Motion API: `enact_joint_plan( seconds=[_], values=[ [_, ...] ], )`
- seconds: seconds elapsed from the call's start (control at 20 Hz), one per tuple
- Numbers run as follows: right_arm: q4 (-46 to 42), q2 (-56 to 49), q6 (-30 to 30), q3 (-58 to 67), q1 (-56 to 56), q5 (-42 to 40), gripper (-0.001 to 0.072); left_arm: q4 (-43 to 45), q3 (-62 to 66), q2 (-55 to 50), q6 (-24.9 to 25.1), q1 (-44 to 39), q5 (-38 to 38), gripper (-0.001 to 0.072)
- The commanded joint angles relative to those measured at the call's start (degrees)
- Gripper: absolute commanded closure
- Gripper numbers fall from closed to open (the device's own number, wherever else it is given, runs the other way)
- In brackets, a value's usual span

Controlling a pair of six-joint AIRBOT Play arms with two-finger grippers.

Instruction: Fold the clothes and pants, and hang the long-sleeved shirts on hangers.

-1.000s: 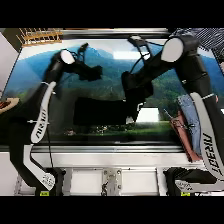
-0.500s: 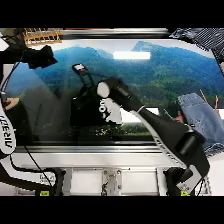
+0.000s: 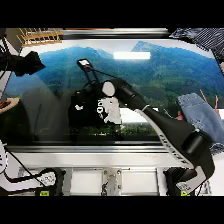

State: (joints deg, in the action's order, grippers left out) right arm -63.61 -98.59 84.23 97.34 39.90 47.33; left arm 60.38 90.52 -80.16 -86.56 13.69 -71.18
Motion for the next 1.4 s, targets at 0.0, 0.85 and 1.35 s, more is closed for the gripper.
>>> enact_joint_plan(
  seconds=[0.0,0.85,1.35],
  values=[
    [-7.3,8.0,-2.0,-13.1,-9.4,10.6,0.0191,-0.1,-14.6,5.9,2.9,-1.4,2.9,0.0702],
    [20.3,5.9,-14.7,-33.7,-23.7,6.6,-0.0008,-9.4,-52.9,9.0,14.8,-3.8,14.9,0.0170],
    [27.6,1.4,-18.2,-33.7,-20.0,3.8,0.0697,-4.7,-48.9,9.0,15.2,1.3,13.0,0.0702]
  ],
)
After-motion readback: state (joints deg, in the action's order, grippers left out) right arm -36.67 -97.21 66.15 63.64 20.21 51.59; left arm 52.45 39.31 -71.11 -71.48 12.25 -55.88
